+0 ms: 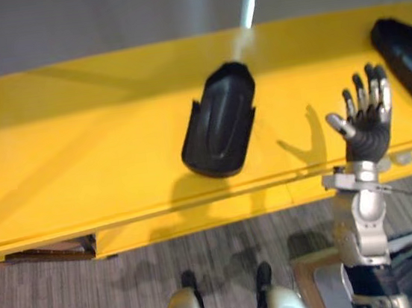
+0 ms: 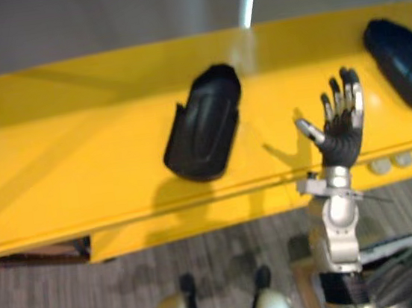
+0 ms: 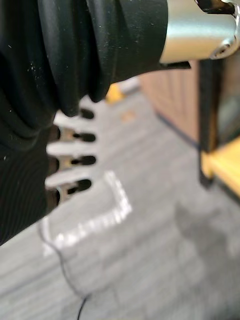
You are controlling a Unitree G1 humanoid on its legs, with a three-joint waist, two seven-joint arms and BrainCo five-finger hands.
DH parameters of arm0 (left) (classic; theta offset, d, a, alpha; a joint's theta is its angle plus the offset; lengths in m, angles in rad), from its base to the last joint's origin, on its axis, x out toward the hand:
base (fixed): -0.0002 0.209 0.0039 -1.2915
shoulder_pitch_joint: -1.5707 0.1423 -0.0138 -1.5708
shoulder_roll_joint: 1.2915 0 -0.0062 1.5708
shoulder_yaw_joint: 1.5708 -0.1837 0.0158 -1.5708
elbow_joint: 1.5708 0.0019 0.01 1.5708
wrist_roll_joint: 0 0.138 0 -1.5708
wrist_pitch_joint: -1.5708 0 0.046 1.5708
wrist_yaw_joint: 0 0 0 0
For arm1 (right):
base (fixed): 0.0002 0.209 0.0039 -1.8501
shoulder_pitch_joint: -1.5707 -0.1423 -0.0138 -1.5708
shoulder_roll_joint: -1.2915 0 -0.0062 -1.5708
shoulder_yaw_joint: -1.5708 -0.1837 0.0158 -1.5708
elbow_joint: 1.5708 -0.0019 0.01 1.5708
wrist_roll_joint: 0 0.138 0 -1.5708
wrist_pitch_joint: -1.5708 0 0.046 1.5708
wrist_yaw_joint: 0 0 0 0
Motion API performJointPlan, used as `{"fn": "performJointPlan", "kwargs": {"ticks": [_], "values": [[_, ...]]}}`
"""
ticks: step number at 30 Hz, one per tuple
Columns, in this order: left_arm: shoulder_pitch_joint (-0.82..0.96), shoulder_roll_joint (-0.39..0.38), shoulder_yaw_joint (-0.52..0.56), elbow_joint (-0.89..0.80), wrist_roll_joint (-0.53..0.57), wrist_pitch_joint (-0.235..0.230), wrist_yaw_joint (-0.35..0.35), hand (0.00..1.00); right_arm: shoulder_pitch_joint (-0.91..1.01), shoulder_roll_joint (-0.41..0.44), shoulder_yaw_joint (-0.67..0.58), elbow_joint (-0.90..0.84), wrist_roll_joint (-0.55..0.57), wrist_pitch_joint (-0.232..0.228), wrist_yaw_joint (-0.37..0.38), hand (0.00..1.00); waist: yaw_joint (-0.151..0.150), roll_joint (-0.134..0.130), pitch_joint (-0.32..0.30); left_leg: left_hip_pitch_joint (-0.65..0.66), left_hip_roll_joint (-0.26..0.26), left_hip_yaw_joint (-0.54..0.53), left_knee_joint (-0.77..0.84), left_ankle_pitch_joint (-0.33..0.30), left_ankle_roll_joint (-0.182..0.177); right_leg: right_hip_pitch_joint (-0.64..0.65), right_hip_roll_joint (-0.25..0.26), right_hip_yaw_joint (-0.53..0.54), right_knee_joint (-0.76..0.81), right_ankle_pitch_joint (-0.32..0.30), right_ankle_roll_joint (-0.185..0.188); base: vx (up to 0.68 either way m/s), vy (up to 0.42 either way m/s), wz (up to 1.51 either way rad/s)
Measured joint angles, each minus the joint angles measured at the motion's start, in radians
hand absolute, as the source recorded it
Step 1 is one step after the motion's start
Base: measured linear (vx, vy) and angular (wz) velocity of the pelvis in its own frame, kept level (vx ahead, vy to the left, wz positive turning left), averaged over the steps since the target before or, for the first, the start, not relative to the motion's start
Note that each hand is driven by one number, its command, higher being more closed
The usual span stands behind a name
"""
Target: Walk over and take plastic housings, then place them on the shelf
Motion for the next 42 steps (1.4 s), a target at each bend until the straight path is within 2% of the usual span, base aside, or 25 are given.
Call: {"fn": "performJointPlan", "kwargs": {"ticks": [5,8,11,12,15,18,23,24,26,30,32,34,37,42], "values": [[-0.005,0.002,-0.106,0.050,-0.013,0.022,-0.159,0.00,-0.066,-0.034,0.023,-0.003,0.001,0.000,0.041,0.00,-0.016,0.018,0.034,-0.028,-0.008,-0.016,0.025,0.001,0.012,-0.030,-0.002,0.031,0.001,0.022,0.013,0.03,0.020,-0.15],[-0.032,0.004,-0.189,0.081,0.008,0.052,-0.294,0.00,-0.137,-0.068,0.066,-0.035,0.044,-0.003,0.147,0.00,-0.019,0.043,0.060,-0.028,-0.016,-0.038,0.030,0.000,0.015,-0.034,-0.004,0.042,0.005,0.023,0.014,0.02,0.014,-0.07],[-0.053,0.007,-0.251,0.112,0.036,0.056,-0.351,0.00,-0.238,-0.077,0.166,-0.044,0.098,-0.003,0.232,0.00,-0.018,0.052,0.067,-0.028,-0.016,-0.037,0.030,0.000,0.015,-0.054,-0.002,0.064,0.023,0.021,0.012,-0.01,0.003,-0.18],[-0.068,0.009,-0.286,0.128,0.047,0.064,-0.384,0.00,-0.301,-0.078,0.229,-0.047,0.125,-0.003,0.281,0.00,-0.018,0.060,0.072,-0.028,-0.016,-0.036,0.031,-0.001,0.016,-0.064,-0.002,0.070,0.034,0.021,0.011,-0.05,-0.005,-0.15],[-0.124,0.014,-0.351,0.163,0.047,0.073,-0.433,0.00,-0.428,-0.058,0.367,-0.051,0.138,0.007,0.378,0.00,-0.014,0.075,0.088,-0.029,-0.015,-0.040,0.032,-0.004,0.016,-0.075,-0.002,0.072,0.053,0.019,0.008,-0.07,0.000,-0.06],[-0.145,0.029,-0.395,0.196,0.048,0.099,-0.465,0.00,-0.497,-0.023,0.492,-0.054,0.138,0.053,0.429,0.00,-0.012,0.076,0.089,-0.029,-0.014,-0.040,0.035,-0.004,0.016,-0.080,-0.002,0.074,0.064,0.017,0.006,-0.03,-0.001,-0.03],[-0.162,0.045,-0.455,0.234,0.049,0.118,-0.474,0.00,-0.538,0.031,0.683,-0.082,0.145,0.204,0.484,0.00,0.001,0.082,0.093,-0.029,-0.014,-0.047,0.035,-0.003,0.015,-0.077,-0.003,0.070,0.068,0.017,0.005,0.00,0.003,0.02],[-0.163,0.046,-0.460,0.235,0.049,0.120,-0.474,0.00,-0.540,0.037,0.707,-0.082,0.145,0.220,0.486,0.00,0.002,0.084,0.094,-0.029,-0.015,-0.049,0.035,-0.003,0.015,-0.076,-0.002,0.068,0.068,0.016,0.005,0.02,0.006,0.07],[-0.170,0.047,-0.469,0.238,0.049,0.127,-0.473,0.00,-0.547,0.070,0.795,-0.071,0.123,0.285,0.487,0.00,0.010,0.087,0.095,-0.030,-0.014,-0.057,0.032,-0.001,0.013,-0.072,-0.002,0.062,0.068,0.014,0.002,0.02,0.003,0.10],[-0.180,0.060,-0.504,0.240,0.049,0.128,-0.473,0.00,-0.547,0.121,0.876,0.000,0.106,0.335,0.449,0.00,0.020,0.088,0.095,-0.029,-0.015,-0.078,0.027,0.005,0.011,-0.053,-0.002,0.037,0.060,0.012,-0.001,0.02,0.000,0.18],[-0.191,0.064,-0.524,0.241,0.049,0.132,-0.470,0.00,-0.547,0.141,0.903,0.033,0.103,0.363,0.412,0.00,0.025,0.088,0.095,-0.029,-0.018,-0.094,0.018,0.013,0.009,-0.045,-0.004,0.019,0.054,0.012,-0.001,0.01,-0.006,0.21],[-0.207,0.069,-0.544,0.240,0.049,0.143,-0.466,0.00,-0.547,0.191,0.916,0.135,0.104,0.383,0.336,0.00,0.039,0.088,0.095,-0.030,-0.022,-0.099,-0.005,0.030,0.007,-0.047,-0.006,0.009,0.053,0.011,-0.002,0.00,-0.009,0.18],[-0.216,0.069,-0.547,0.242,0.049,0.151,-0.464,0.00,-0.541,0.246,0.923,0.290,0.095,0.378,0.272,0.00,0.045,0.088,0.096,-0.034,-0.022,-0.108,-0.011,0.036,0.004,-0.047,-0.006,0.000,0.052,0.010,-0.004,0.00,-0.009,0.11],[-0.247,0.070,-0.605,0.254,0.083,0.146,-0.459,0.00,-0.492,0.270,0.926,0.326,0.030,0.342,0.223,0.00,0.060,0.107,0.105,-0.053,-0.024,-0.124,-0.014,0.043,0.003,-0.052,-0.009,-0.023,0.050,0.009,-0.005,0.01,0.001,0.13]]}}
